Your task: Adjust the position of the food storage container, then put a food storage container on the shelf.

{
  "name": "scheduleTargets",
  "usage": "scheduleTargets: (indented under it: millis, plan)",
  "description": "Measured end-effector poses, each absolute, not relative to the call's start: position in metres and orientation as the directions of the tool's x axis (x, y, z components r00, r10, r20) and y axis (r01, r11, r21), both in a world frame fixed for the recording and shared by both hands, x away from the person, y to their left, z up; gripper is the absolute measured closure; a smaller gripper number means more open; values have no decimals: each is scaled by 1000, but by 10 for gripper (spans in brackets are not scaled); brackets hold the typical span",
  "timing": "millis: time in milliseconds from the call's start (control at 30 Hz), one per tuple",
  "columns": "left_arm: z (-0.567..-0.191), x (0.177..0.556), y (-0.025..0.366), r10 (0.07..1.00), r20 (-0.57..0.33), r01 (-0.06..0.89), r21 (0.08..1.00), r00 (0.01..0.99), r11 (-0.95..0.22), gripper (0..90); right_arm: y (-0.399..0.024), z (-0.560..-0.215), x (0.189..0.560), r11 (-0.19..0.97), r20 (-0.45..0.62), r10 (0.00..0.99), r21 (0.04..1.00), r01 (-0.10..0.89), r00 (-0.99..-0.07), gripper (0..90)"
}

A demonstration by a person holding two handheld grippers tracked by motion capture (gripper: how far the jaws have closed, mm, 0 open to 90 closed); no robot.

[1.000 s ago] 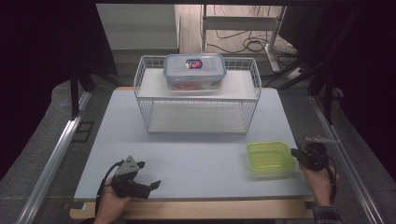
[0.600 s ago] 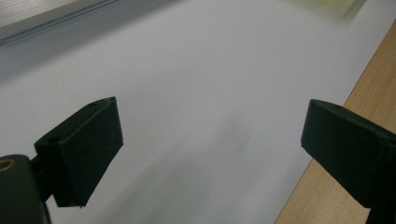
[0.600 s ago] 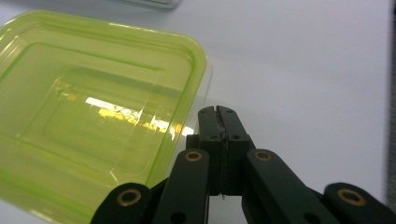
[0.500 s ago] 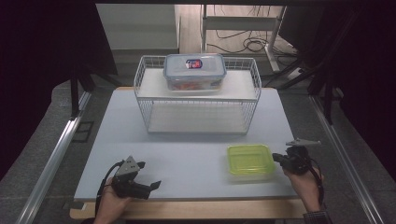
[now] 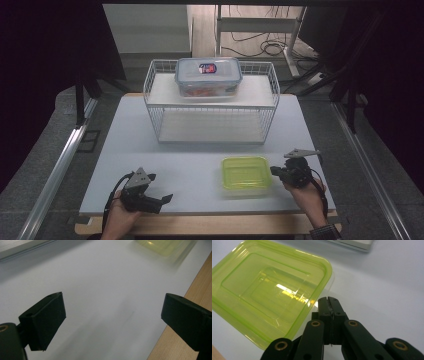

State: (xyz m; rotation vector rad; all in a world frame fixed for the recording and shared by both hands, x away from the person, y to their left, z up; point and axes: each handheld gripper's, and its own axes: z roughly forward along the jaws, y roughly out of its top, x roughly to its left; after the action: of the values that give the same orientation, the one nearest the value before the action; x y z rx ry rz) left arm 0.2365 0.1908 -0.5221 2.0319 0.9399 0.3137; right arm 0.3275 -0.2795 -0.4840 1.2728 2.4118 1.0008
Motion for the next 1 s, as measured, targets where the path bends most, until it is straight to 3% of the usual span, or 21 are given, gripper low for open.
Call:
scheduleTargets:
  millis: [700,767,800,1000]
  plan:
    - [-523,236,189,711,-116,504,783,693,-364,59,-214,-491,321,492,70,696,679,545,-715,882]
    - [-523,236,189,712,-117,504,784,693,-361,59,-215,-490,321,487,70,699,683,545,-712,859]
    - [-523,236,189,712,-117,504,784,693,-362,59,-220,-489,321,491,48,707,685,538,-706,783]
    - [-523,236,189,710,-116,503,783,695,-364,59,-232,-486,320,457,50,728,709,537,-684,558]
